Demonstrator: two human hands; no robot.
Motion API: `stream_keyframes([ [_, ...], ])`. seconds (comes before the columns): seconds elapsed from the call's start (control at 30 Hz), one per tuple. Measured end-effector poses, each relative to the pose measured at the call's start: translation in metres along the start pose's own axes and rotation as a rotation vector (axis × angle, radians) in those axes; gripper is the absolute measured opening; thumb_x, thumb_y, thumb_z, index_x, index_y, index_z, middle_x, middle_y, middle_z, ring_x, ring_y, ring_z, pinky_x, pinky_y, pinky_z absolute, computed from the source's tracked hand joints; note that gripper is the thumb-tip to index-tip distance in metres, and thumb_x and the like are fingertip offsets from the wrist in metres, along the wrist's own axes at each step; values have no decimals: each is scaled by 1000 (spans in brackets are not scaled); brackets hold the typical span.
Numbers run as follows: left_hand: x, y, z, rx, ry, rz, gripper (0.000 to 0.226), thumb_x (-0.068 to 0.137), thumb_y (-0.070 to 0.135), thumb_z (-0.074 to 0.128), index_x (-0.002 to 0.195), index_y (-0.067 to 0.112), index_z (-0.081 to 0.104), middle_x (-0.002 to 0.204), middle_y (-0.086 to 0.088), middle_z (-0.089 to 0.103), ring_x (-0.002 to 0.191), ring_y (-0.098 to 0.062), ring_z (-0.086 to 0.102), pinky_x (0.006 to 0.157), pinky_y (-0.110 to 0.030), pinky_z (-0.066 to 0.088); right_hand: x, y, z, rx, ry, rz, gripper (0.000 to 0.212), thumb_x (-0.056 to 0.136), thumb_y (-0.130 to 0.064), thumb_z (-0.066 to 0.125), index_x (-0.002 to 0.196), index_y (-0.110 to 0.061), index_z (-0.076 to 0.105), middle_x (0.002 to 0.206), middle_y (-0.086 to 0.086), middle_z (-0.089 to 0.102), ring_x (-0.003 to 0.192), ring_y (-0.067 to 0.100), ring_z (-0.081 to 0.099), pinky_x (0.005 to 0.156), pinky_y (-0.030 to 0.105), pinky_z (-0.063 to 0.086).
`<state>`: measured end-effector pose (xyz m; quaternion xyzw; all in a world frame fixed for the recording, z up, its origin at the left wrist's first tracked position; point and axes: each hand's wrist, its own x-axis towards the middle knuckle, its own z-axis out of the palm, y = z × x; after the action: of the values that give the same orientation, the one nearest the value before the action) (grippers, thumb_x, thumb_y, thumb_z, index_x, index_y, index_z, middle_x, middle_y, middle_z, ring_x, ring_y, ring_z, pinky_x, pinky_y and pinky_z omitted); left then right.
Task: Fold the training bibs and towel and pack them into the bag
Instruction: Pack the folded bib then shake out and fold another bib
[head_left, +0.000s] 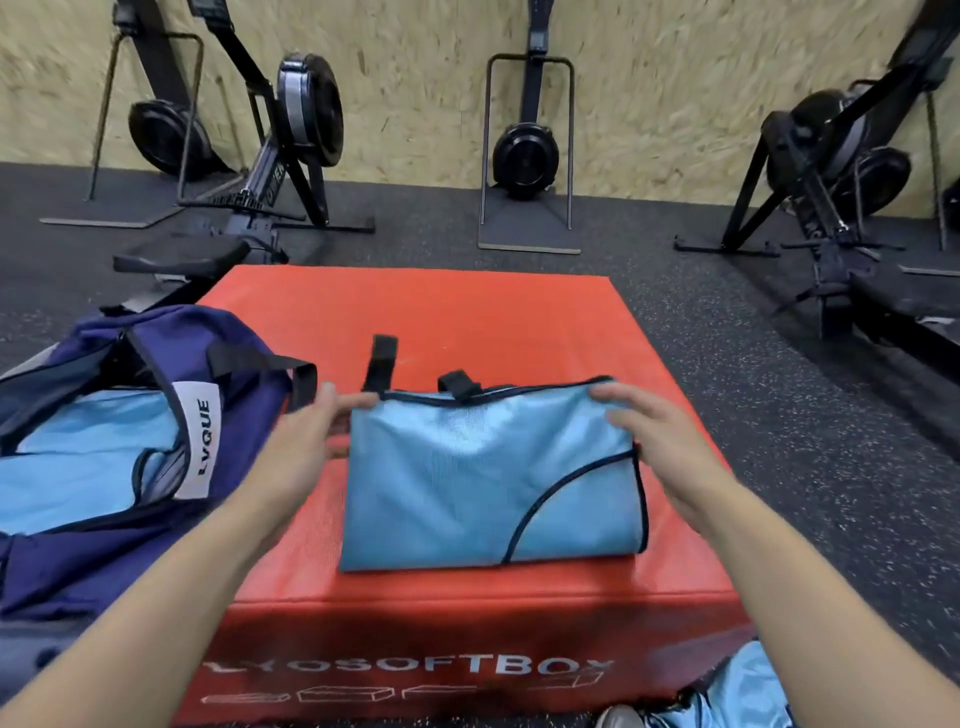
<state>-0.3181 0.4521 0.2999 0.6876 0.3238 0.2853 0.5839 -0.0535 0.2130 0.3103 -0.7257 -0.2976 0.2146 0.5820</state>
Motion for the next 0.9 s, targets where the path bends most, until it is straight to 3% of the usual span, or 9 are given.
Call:
stream_keyframes([
  [0.1, 19, -43, 12, 252, -126, -108, 49, 90, 61, 54, 121, 27, 71, 115, 4, 71, 103, -9, 65, 91, -30, 50, 20, 42, 15, -218, -101, 174, 34, 98, -14, 58, 127, -30, 66, 104, 6, 71, 95, 36, 65, 80, 42, 53],
  [0.2, 25, -60, 18, 467, -119, -37, 27, 99, 17, 57, 124, 25, 67, 82, 1, 55, 66, -13, 51, 62, -16, 39, 29, 65, 21, -294, -43, 219, 30, 95, -13, 61, 122, -23, 70, 67, -2, 55, 58, 20, 46, 52, 28, 38],
  [0.3, 30, -66, 17, 537, -74, 23, 43, 91, -2, 60, 126, 23, 66, 113, 0, 60, 88, -21, 60, 79, -19, 45, 35, 66, 23, -368, 17, 137, 32, 94, -7, 62, 119, -24, 72, 71, -17, 56, 54, 12, 49, 46, 18, 39],
  [0.37, 32, -67, 17, 528, -23, 86, 49, 88, -10, 58, 126, 19, 65, 121, 2, 58, 95, -16, 60, 82, -8, 40, 38, 63, 23, -361, 96, 74, 37, 93, -3, 60, 118, -27, 72, 70, -19, 52, 45, 3, 42, 44, 15, 35],
  [0.43, 31, -66, 19, 545, 29, 109, 49, 88, -12, 56, 128, 15, 64, 122, 3, 57, 93, -2, 58, 82, -2, 36, 41, 60, 25, -365, 153, 25, 40, 94, -2, 59, 120, -31, 70, 75, -22, 51, 53, -1, 44, 51, 12, 34],
  [0.57, 32, -75, 17, 732, 50, 117, 48, 90, 1, 60, 136, 13, 59, 129, 0, 49, 105, -23, 57, 94, -26, 41, 45, 64, 32, -523, 70, 67, 43, 94, -5, 59, 131, -25, 65, 114, -8, 63, 99, 11, 60, 80, 17, 42],
  [0.7, 28, -72, 25, 1063, 127, 524, 26, 90, 22, 66, 116, 20, 68, 118, 0, 55, 106, -25, 54, 88, -43, 45, 43, 55, 52, -826, 270, -304, 39, 91, -11, 64, 129, -20, 65, 126, 4, 58, 117, 26, 52, 103, 37, 40],
  [0.77, 27, -73, 34, 1099, 25, 634, 26, 92, 32, 53, 109, 21, 70, 112, 4, 57, 105, -24, 56, 88, -38, 42, 36, 43, 77, -820, 158, -491, 32, 90, -8, 65, 119, -19, 71, 122, 1, 62, 113, 23, 55, 102, 38, 44],
  [0.9, 34, -87, 43, 1201, -115, 569, 45, 93, 41, 42, 123, 17, 66, 125, -1, 59, 118, -27, 56, 103, -36, 33, 24, 56, 126, -916, -177, -636, 26, 89, -17, 61, 111, -24, 73, 115, -7, 69, 107, 20, 64, 95, 43, 51],
])
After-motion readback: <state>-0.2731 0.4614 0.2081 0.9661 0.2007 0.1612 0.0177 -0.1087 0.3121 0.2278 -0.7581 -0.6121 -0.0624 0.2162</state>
